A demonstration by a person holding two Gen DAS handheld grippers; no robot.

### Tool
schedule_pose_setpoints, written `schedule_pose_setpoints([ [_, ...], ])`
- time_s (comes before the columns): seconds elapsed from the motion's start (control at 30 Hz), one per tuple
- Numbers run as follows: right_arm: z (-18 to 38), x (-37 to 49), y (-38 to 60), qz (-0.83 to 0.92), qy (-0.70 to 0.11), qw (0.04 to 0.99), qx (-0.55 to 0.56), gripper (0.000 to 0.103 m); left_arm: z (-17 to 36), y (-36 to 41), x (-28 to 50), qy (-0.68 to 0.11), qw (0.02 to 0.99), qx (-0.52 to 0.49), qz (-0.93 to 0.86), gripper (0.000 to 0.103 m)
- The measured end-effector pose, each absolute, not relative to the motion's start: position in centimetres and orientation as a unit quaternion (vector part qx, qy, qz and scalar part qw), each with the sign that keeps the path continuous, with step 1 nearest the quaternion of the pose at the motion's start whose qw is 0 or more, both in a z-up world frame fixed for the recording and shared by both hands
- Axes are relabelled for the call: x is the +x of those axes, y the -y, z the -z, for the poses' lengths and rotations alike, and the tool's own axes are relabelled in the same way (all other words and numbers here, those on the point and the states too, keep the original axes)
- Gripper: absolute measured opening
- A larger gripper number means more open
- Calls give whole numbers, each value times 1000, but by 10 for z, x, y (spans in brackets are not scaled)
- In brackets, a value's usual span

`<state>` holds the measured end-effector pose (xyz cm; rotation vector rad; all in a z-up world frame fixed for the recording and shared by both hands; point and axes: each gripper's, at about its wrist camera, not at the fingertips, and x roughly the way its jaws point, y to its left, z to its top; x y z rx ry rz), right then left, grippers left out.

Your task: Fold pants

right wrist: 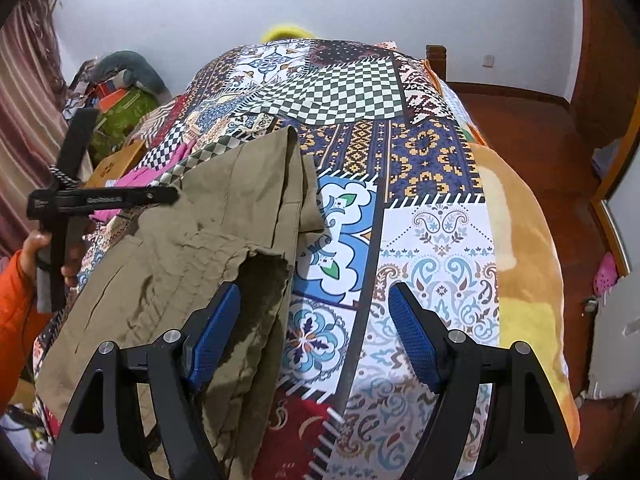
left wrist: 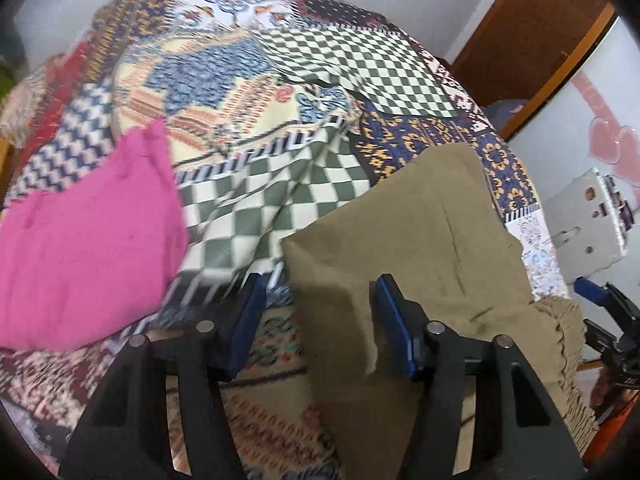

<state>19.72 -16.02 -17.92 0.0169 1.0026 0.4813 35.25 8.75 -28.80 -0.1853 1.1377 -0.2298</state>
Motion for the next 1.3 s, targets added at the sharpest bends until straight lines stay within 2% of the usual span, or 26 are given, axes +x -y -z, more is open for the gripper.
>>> schedule_pose_setpoints([
  [0.13, 181, 200, 161, -228, -479, 848, 8, 74, 290, -79, 361, -538, 830, -84, 121, 57],
  [0.2, 182, 201, 161, -228, -480, 847, 7, 74, 291, -73, 364, -539, 832, -68, 116, 45],
  [0.23, 182, 200, 161, -227, -479, 848, 7, 74, 291, -72, 366, -540, 832, -63, 112, 32],
  [0.27, 181, 200, 161, -227, -479, 848, 7, 74, 291, -72, 367, -542, 831, -61, 110, 25],
  [0.4, 174, 198, 164, -226, -473, 852, 8, 74, 287, -79, 365, -544, 829, -77, 105, 13],
  [0.63, 155, 186, 169, -228, -455, 861, 8, 74, 267, -97, 340, -529, 845, -69, 39, 10],
  [0.87, 144, 166, 167, -236, -450, 861, -3, 74, 252, -128, 275, -514, 853, -79, -41, 10],
  [1.3, 165, 126, 157, -237, -485, 841, -39, 74, 239, -133, 147, -497, 859, -111, -60, 10],
])
